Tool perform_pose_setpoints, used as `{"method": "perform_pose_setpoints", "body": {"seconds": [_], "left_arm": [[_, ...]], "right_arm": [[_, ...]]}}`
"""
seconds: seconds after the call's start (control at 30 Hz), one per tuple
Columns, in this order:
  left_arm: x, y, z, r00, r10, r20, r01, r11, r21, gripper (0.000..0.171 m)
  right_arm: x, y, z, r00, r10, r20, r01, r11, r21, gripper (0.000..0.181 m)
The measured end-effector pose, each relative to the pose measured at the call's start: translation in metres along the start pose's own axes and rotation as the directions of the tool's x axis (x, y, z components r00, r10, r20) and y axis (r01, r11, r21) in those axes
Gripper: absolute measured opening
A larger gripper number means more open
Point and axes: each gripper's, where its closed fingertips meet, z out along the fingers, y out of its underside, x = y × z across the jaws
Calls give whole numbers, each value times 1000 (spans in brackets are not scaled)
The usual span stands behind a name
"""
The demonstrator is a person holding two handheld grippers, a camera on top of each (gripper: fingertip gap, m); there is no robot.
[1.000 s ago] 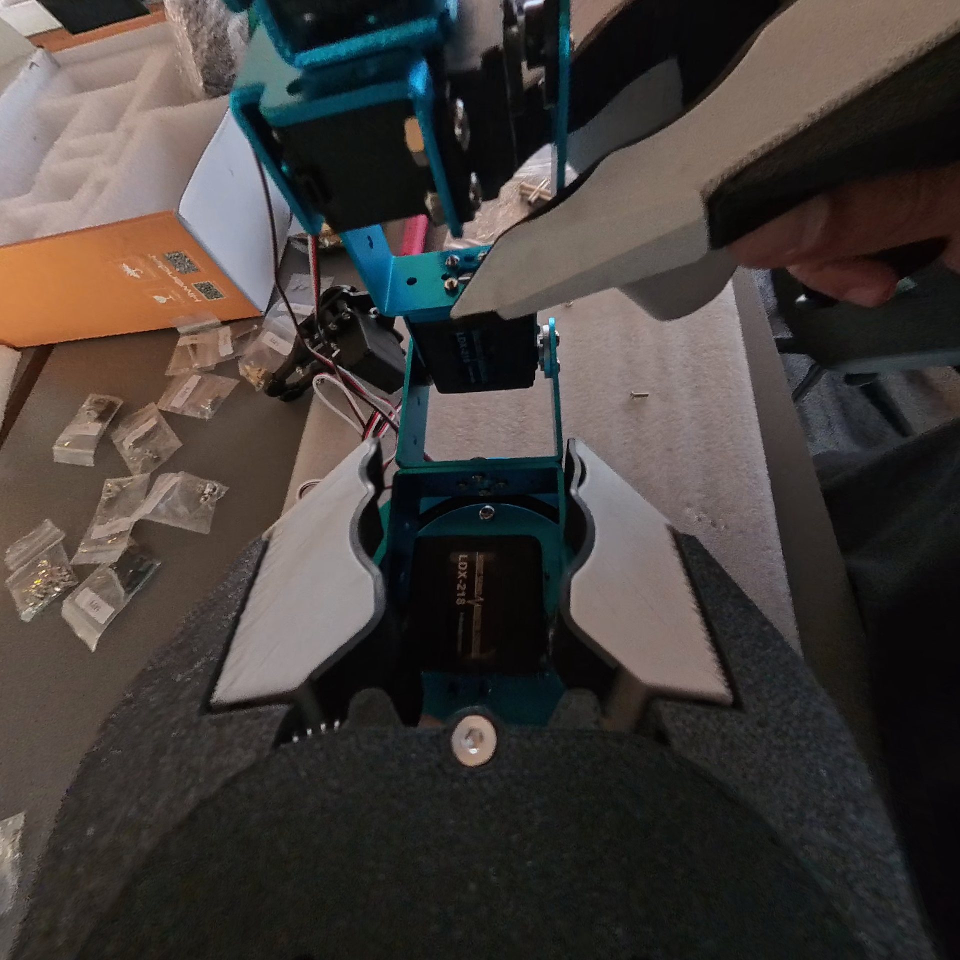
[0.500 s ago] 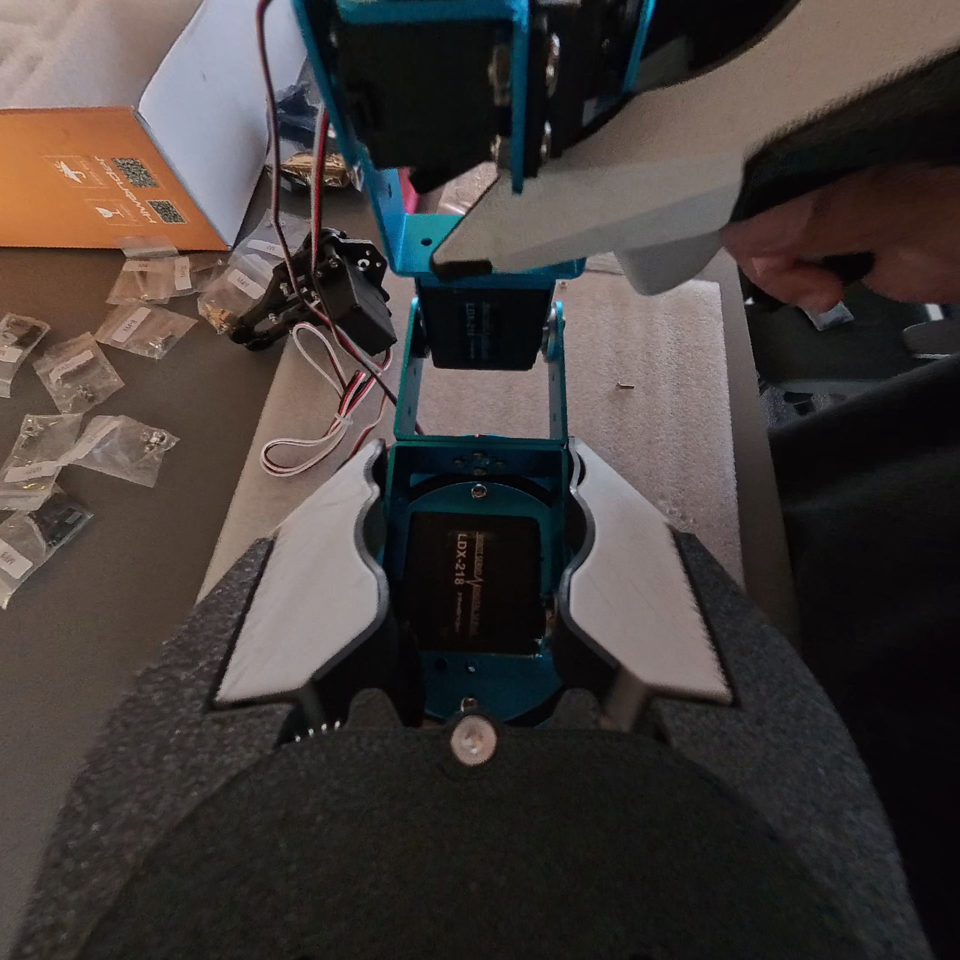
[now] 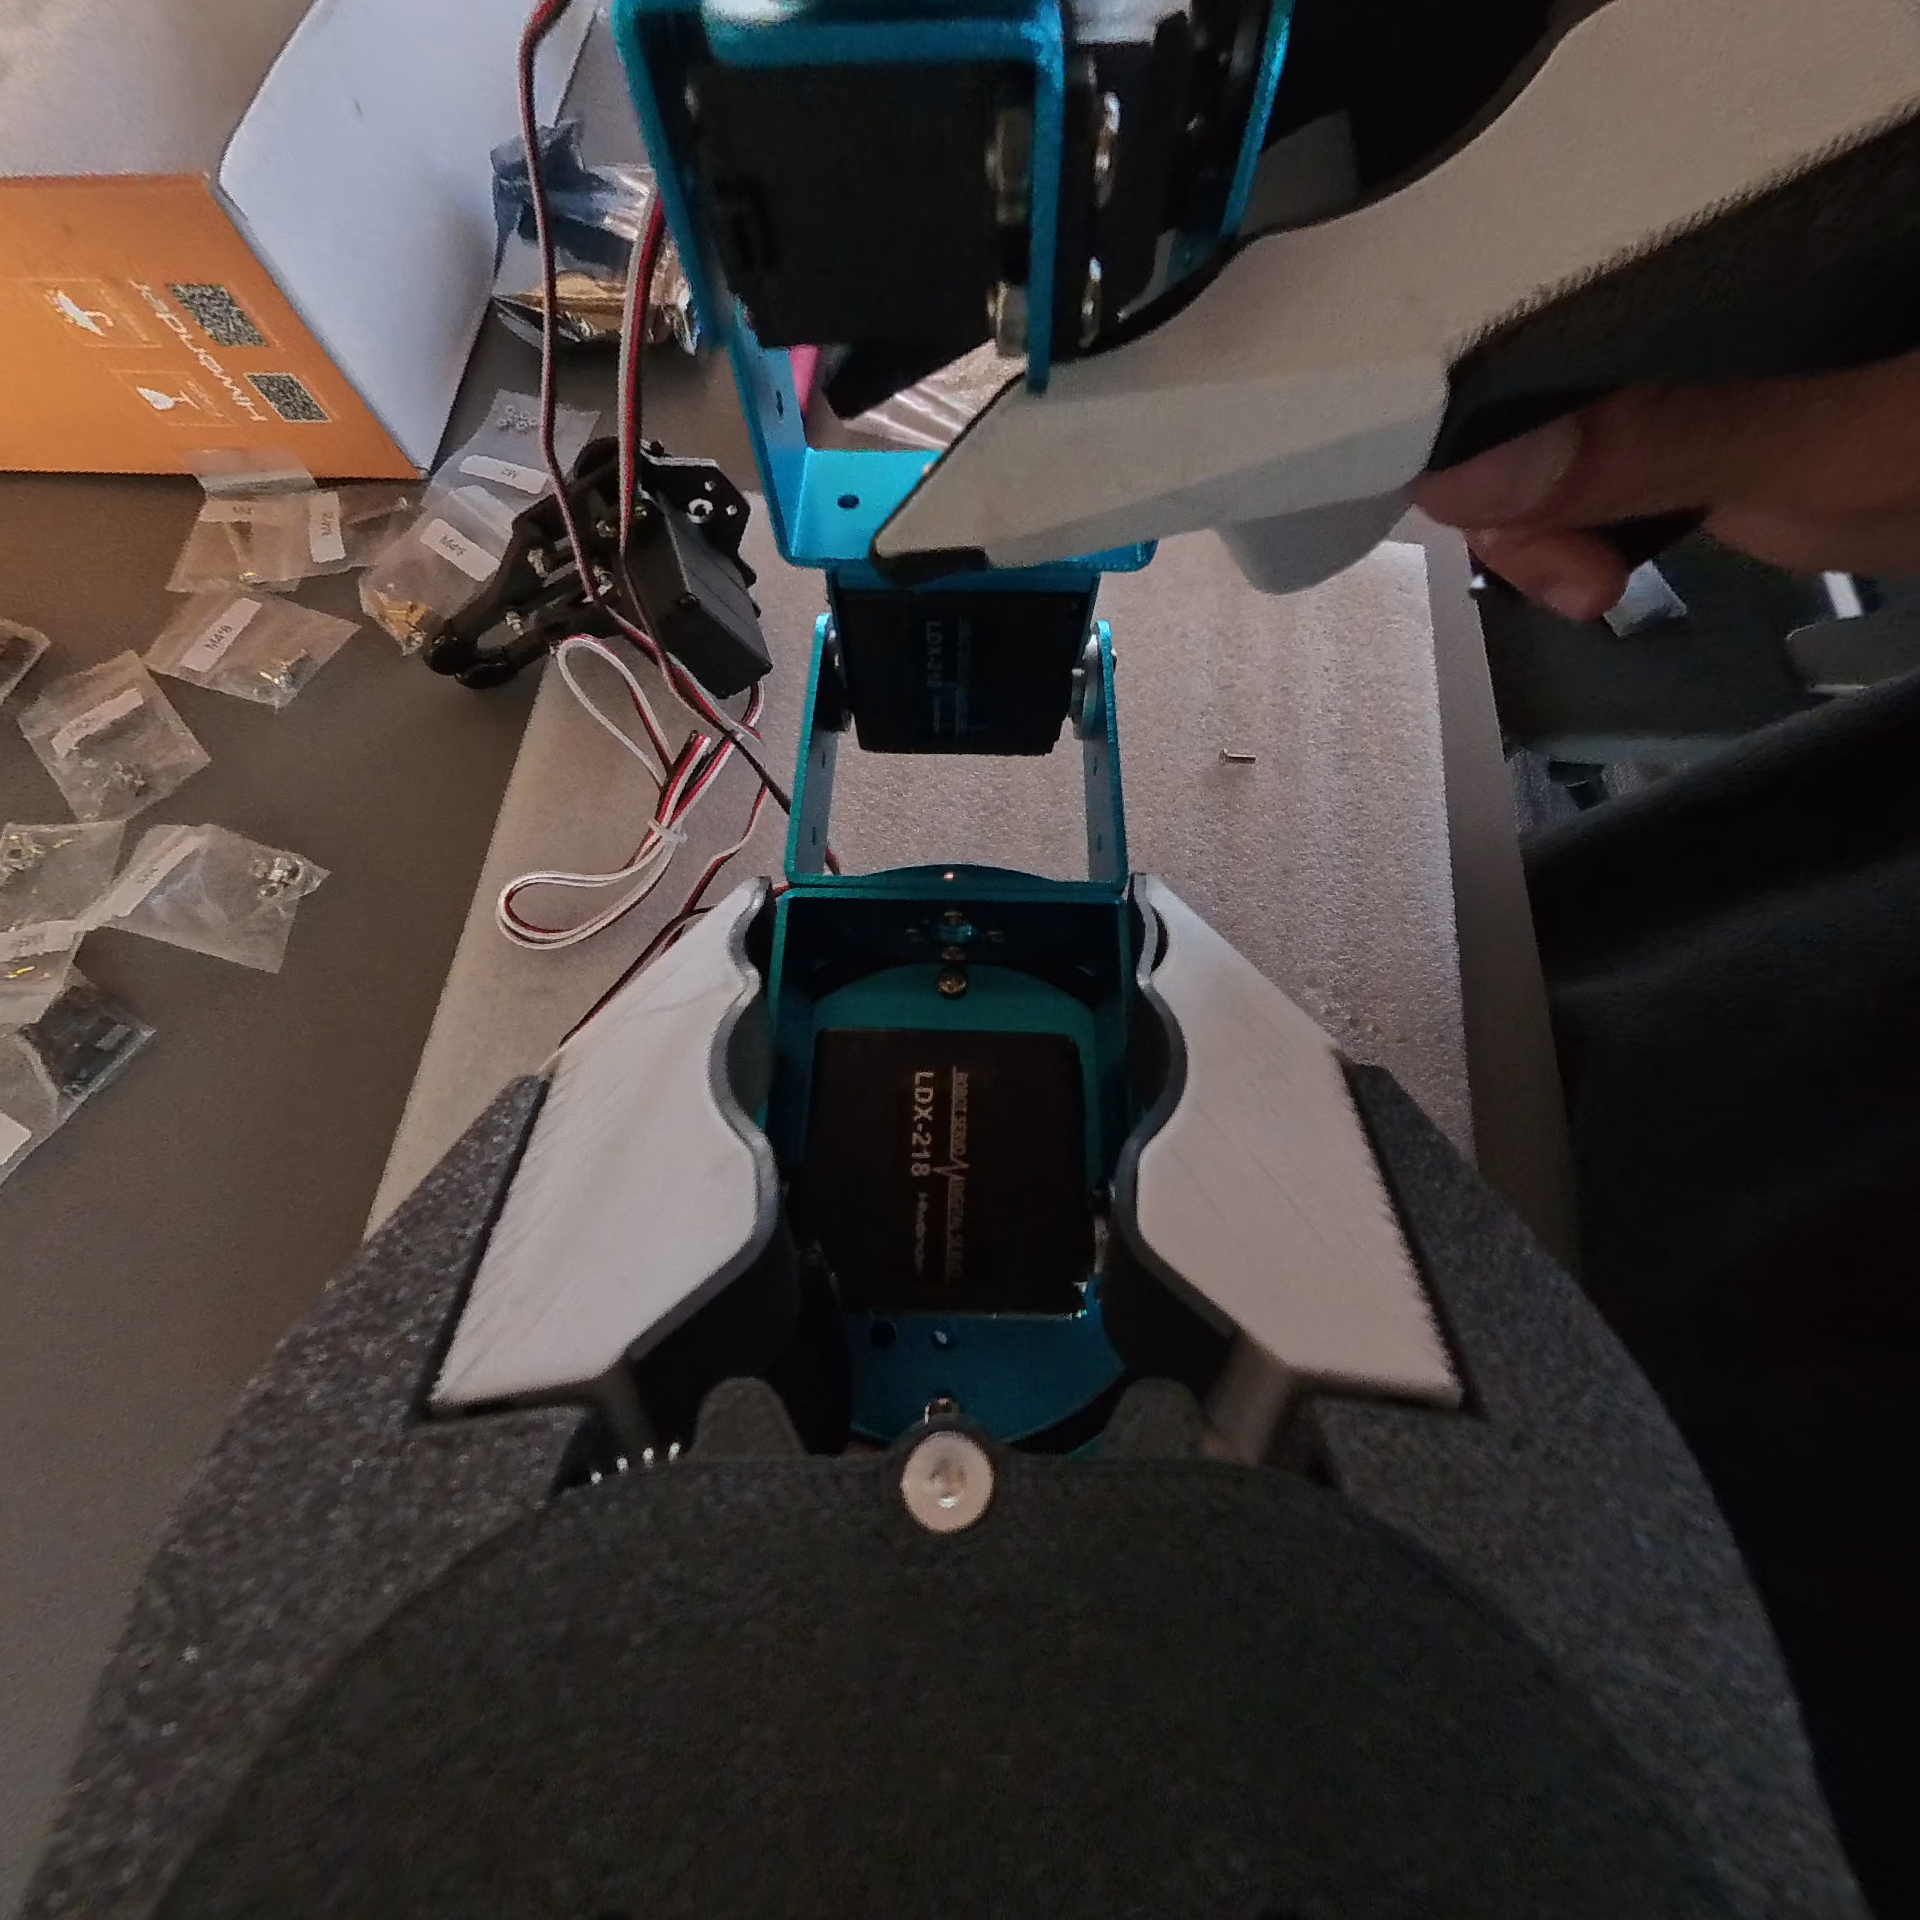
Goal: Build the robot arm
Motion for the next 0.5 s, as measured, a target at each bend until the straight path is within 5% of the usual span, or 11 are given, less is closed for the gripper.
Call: {"method": "perform_pose_setpoints", "body": {"seconds": [0.13, 0.3, 0.5], "left_arm": [[0, -1, -2, 1000, 2, 4, -2, 1000, 24, 67], [-3, -7, -13, 999, -21, 32, 18, 996, 91, 70], [-4, -5, -43, 985, -148, 86, 134, 980, 144, 70]], "right_arm": [[-4, -1, -2, 999, 13, 43, -13, 1000, -1, 26], [-3, 0, -21, 981, 87, 173, -93, 995, 30, 51], [24, 17, -50, 956, 61, 287, -74, 997, 35, 45]]}}
